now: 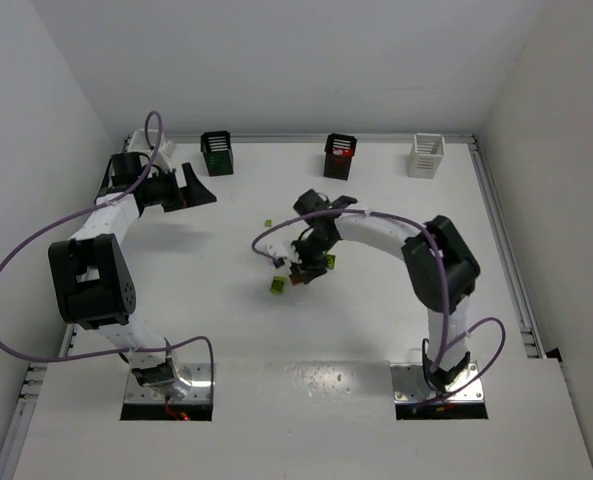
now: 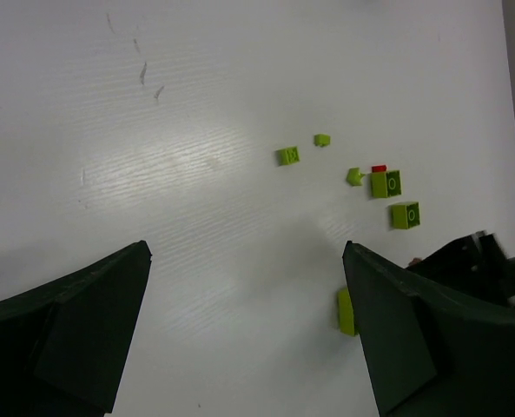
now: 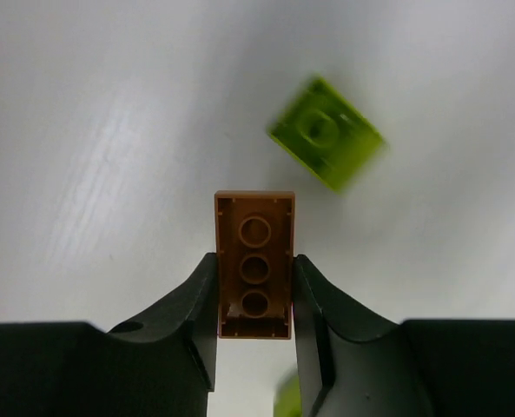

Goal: Sort the legos into containers by color

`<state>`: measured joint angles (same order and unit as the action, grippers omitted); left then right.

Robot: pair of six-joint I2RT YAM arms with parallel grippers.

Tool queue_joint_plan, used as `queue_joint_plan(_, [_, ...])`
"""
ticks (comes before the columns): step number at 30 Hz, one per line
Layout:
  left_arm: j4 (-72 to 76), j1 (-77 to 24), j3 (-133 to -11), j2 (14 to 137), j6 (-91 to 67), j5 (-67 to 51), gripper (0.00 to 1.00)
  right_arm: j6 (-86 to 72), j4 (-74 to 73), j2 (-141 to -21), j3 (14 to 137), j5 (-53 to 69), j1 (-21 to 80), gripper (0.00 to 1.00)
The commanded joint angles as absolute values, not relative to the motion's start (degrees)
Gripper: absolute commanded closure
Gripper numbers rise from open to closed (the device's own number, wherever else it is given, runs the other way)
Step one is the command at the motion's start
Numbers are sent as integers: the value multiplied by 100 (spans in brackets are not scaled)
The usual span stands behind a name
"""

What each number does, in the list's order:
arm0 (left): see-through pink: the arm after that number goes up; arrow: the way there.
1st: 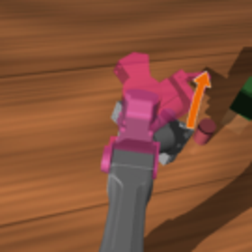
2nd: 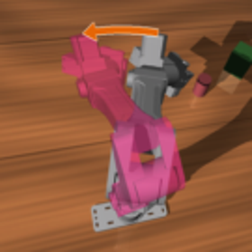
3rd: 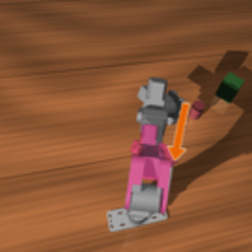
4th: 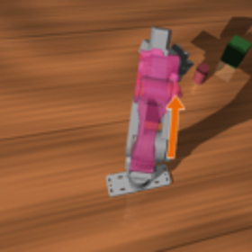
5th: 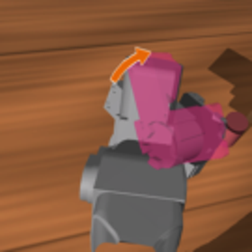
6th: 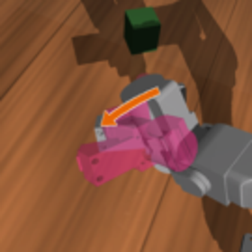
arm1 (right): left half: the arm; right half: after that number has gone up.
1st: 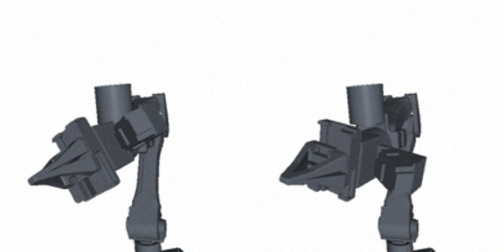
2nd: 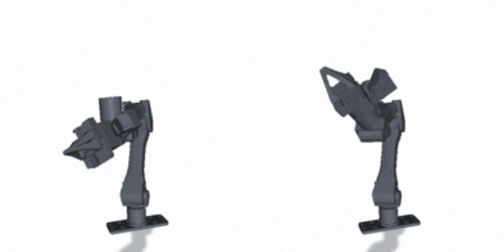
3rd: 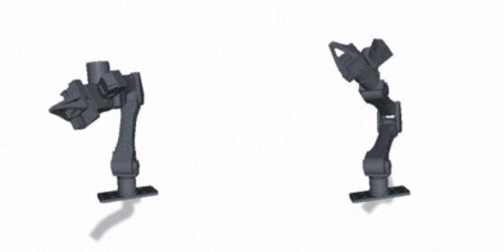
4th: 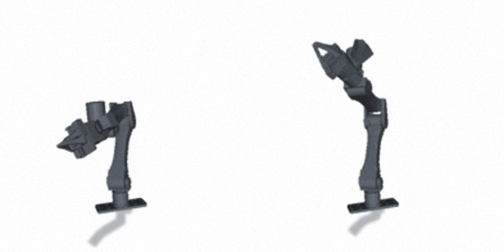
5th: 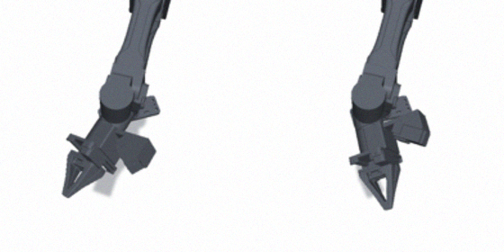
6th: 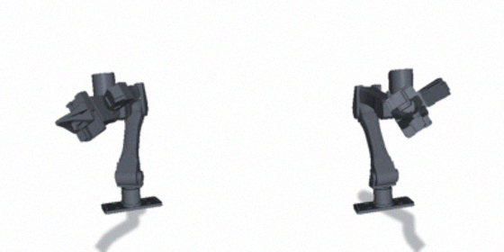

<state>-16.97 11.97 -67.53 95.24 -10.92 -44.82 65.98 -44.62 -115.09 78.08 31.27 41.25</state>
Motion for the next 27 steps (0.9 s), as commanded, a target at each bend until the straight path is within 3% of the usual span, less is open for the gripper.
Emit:
queue_joint_plan(1, [-1424, 1056, -6847, 9264, -906, -4492, 1, 4557, -3353, -10425, 7779, 3043, 3657, 98])
queue_joint_plan(10, [-1266, 370, -7163, 9211, -721, -3745, 1, -390, -776, -10380, 7945, 1496, 1698, 100])
queue_joint_plan(16, [-1266, 44, -7400, 9369, -721, -3165, 1, -1168, 149, -11326, 8884, 1116, 203, 100])
queue_joint_plan(27, [-1379, -9, -7515, 9589, -888, -3050, 1, -1714, 993, -12489, 10168, 783, -475, 100])
